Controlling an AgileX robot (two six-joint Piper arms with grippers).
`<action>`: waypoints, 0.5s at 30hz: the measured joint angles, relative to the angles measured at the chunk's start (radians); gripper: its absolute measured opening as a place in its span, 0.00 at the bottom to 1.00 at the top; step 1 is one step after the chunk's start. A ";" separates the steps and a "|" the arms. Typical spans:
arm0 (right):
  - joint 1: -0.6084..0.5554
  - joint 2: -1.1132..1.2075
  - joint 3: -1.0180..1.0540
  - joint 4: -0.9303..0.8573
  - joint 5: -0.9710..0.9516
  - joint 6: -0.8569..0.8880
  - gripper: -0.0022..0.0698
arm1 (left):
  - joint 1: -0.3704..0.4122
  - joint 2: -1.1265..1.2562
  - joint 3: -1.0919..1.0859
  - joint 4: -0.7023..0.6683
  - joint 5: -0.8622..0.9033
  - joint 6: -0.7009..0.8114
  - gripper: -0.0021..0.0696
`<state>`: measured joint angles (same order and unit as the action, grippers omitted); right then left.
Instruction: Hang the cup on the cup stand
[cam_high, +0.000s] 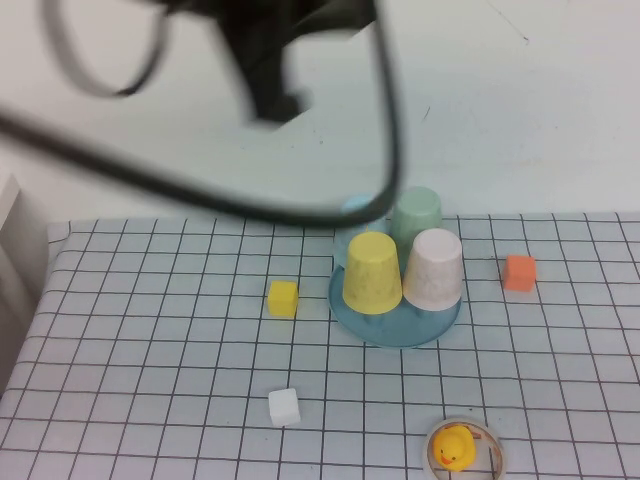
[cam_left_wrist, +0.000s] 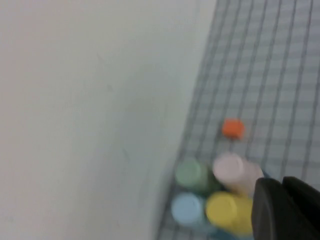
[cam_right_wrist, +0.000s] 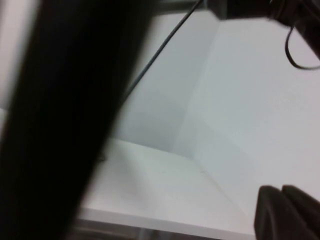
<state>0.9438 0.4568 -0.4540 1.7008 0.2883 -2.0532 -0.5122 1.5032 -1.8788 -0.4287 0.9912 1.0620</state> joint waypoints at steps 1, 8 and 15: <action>0.000 0.000 -0.008 -0.039 0.019 0.034 0.03 | 0.000 -0.021 0.000 0.068 0.076 -0.046 0.03; 0.000 0.071 -0.200 -0.618 0.234 0.561 0.03 | 0.000 -0.120 0.013 0.450 0.265 -0.358 0.03; 0.000 0.232 -0.419 -1.454 0.619 1.279 0.03 | 0.000 -0.256 0.146 0.586 0.273 -0.574 0.03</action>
<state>0.9438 0.6883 -0.8731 0.2464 0.9072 -0.7739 -0.5122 1.2471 -1.7327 0.1576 1.2646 0.4877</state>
